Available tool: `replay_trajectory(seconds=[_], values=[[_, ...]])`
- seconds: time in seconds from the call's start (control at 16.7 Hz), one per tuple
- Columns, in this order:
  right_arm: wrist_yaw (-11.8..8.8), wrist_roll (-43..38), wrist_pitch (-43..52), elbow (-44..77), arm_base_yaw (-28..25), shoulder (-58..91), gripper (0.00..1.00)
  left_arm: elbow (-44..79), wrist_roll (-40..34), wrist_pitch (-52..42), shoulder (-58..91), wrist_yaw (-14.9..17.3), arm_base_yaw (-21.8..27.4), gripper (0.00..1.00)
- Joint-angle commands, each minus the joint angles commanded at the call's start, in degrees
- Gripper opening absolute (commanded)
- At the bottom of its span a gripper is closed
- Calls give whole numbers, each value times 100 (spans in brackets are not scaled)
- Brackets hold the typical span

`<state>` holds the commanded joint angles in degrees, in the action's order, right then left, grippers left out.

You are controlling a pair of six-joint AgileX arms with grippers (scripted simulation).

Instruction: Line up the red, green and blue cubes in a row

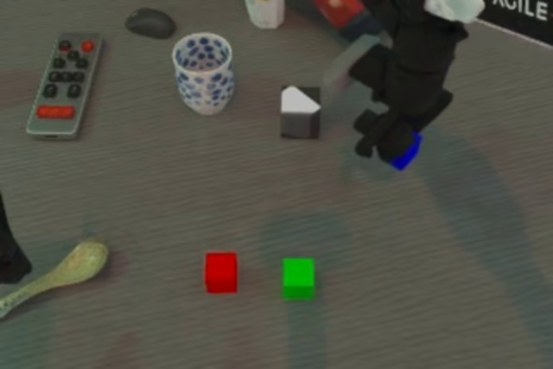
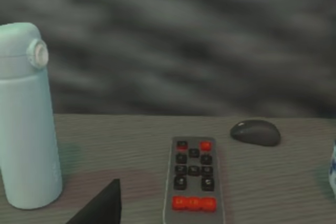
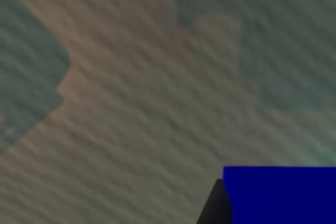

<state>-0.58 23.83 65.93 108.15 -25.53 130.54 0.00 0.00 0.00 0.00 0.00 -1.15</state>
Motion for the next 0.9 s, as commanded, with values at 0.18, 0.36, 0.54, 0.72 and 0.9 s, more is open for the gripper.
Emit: replay_trajectory(seconds=[0.18, 0.36, 0.54, 0.72, 0.9], values=[[0, -2, 26, 21, 1, -18, 0, 0, 0, 0, 0, 0, 0, 100], [-6, 78, -9, -77, -15, -78, 0, 0, 0, 0, 0, 0, 0, 100], [-26, 622, -138, -640, -292, -532, 0, 0, 0, 0, 0, 0, 0, 100], [-56, 1470, -318, -1582, -712, -1196, 0, 0, 0, 0, 0, 0, 0, 100], [-82, 2312, -501, -2484, -1113, -1863, 0, 0, 0, 0, 0, 0, 0, 100]])
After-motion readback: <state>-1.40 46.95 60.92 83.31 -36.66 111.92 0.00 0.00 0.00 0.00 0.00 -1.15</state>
